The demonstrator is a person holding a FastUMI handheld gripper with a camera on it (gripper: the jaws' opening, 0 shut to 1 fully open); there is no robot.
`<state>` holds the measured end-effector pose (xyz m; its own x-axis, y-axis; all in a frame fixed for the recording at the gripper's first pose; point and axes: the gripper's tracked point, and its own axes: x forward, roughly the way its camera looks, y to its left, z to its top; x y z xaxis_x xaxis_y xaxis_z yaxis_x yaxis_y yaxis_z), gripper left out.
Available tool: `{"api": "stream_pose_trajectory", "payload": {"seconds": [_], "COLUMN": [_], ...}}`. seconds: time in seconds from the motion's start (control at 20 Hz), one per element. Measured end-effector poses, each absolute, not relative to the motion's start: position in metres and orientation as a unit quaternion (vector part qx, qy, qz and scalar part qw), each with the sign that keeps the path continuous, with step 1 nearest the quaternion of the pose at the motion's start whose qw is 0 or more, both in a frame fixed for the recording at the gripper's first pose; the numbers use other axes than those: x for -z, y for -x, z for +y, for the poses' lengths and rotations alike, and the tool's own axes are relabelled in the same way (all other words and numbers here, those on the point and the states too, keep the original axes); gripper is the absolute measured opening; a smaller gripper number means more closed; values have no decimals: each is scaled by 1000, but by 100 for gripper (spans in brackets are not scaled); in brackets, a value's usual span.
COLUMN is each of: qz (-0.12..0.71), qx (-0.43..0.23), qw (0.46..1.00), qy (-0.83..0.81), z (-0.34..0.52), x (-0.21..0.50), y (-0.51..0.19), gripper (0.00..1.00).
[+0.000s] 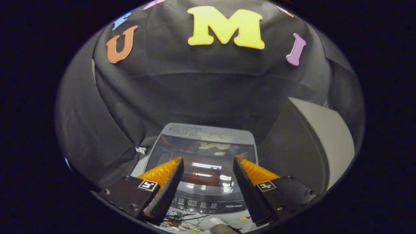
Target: Put the clothes into the washing machine and then close the washing machine lid.
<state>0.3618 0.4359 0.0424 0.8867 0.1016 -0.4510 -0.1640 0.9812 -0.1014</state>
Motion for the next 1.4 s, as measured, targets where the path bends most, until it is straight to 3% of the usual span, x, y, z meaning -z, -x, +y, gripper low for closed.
{"api": "stream_pose_trajectory", "payload": {"seconds": [0.4,0.65,1.1,1.4], "qz": [19,-82,-62,-33], "qx": [-149,-112,-26,-36], "qw": [988,990,998,999], "qy": [44,17,19,19], "z": [378,273,79,9], "x": [-209,-265,-187,-95], "y": [-237,-171,-128,-94], "gripper": [95,100,100,100]}}
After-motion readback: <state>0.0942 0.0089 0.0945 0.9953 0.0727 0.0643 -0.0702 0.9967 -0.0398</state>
